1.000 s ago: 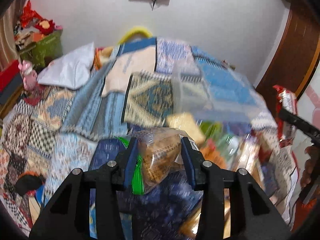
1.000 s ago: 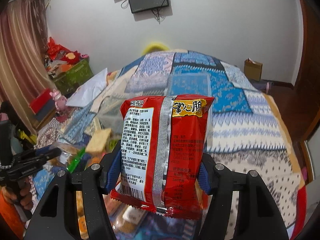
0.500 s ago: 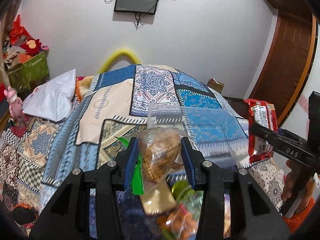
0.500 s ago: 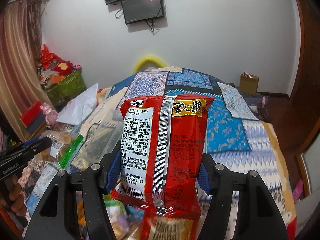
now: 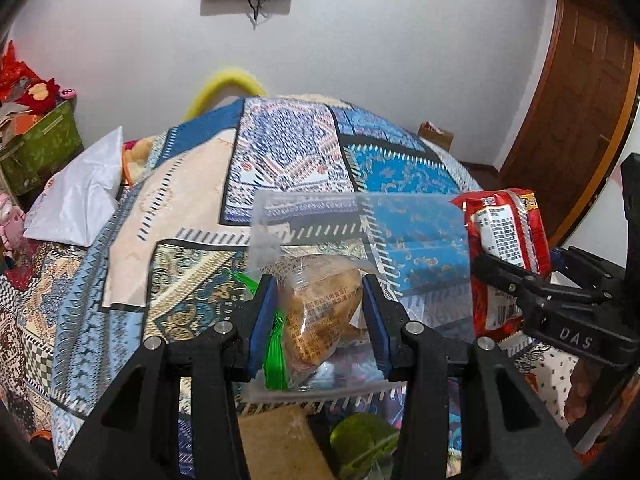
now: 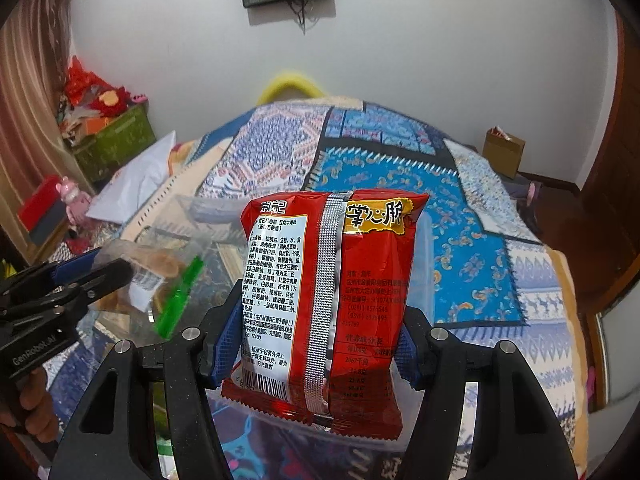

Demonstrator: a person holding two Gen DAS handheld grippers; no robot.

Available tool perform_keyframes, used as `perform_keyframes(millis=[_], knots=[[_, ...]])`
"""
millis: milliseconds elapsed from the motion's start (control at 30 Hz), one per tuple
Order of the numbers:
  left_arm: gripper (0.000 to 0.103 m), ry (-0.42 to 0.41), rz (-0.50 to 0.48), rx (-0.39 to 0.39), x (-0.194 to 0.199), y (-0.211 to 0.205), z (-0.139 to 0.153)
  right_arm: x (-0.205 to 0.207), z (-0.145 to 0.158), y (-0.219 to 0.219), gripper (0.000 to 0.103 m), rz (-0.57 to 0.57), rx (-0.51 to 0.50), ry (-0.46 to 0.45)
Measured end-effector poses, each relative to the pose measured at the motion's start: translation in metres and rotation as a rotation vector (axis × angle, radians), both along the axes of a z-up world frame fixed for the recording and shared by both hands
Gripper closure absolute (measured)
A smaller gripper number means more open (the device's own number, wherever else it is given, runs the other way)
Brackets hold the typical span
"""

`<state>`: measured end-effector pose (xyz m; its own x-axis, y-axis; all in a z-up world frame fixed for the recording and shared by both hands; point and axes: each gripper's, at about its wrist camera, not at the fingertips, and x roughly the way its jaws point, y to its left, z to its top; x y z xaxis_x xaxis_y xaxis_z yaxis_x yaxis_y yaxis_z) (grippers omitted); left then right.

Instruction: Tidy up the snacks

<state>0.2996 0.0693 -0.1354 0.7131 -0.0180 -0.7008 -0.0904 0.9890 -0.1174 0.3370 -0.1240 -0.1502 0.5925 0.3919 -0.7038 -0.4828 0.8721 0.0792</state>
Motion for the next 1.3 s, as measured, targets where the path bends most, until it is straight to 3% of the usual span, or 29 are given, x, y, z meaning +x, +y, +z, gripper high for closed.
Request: perform_keyframes(millis=[167,433,500,733,1067,1300], knots=[[0.060,0.022,-0.023,0.042,0.013,-0.013,-0.010,0.004,-0.012,0.006,0.043,0.024,-0.044,0.037],[0.059,0.092,0.001,0.002,0.025,-0.011,-0.030,0.011,-0.026,0.006,0.042,0.041,-0.078,0.096],[0.050,0.088,0.001,0.002,0.024,-0.010,-0.029,0.009,-0.026,0.008,0.042,0.047,-0.095,0.092],[0.038,0.031,-0.017,0.021,0.003,-0.013,-0.001,0.000,-0.021,0.006,0.040,0.051,-0.094,0.102],[0.032,-0.060,-0.025,0.046,-0.053,-0.012,0.051,-0.038,0.025,-0.017,0.031,0.034,-0.030,0.013],[0.030,-0.037,-0.017,0.047,-0.094,-0.005,0.056,-0.079,0.048,-0.041,0.025,0.019,0.006,-0.055]])
